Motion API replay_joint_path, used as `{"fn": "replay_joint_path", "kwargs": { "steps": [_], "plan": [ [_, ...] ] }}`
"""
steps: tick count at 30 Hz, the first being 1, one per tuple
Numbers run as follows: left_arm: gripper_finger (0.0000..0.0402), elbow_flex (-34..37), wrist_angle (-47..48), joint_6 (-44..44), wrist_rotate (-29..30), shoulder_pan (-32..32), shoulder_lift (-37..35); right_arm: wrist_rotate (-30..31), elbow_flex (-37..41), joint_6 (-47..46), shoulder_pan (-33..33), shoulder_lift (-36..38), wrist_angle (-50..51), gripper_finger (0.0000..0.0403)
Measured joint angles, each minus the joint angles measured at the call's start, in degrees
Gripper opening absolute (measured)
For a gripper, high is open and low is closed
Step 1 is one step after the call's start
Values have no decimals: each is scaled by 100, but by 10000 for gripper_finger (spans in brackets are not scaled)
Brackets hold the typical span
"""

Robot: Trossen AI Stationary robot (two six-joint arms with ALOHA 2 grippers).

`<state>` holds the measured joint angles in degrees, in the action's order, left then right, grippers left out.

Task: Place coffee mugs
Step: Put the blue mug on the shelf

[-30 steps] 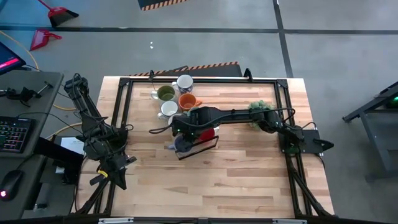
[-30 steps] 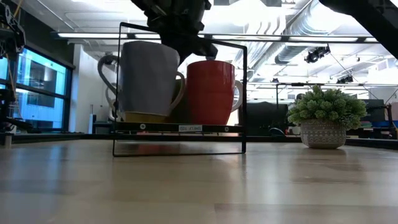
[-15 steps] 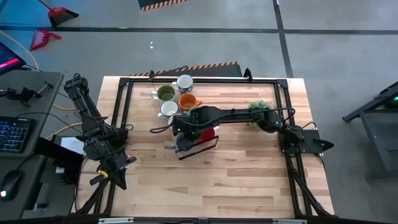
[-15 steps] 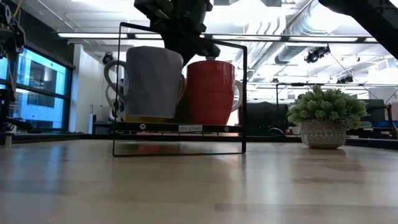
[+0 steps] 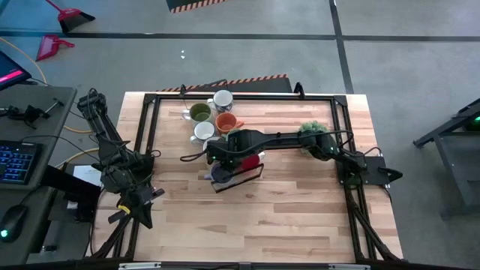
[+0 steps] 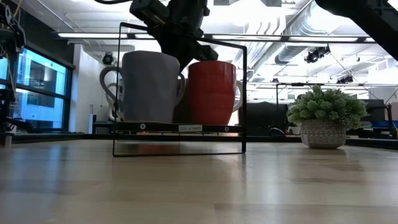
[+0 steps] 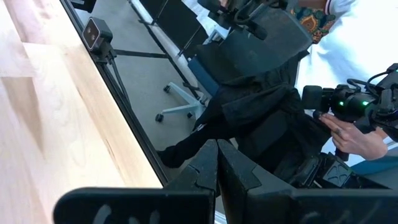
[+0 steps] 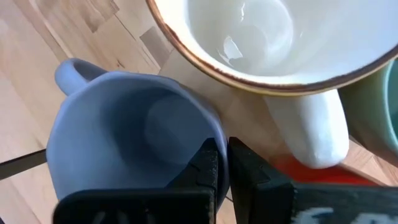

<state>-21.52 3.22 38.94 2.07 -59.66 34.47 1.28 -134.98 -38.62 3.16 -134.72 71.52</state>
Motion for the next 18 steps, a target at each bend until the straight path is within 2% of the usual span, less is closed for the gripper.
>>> {"fn": "replay_joint_path", "kwargs": {
  "steps": [18],
  "plan": [
    [0, 0, -4, -2, -1, -1, 1, -4, 5, 8, -13, 5, -164, 1]
  ]
}}
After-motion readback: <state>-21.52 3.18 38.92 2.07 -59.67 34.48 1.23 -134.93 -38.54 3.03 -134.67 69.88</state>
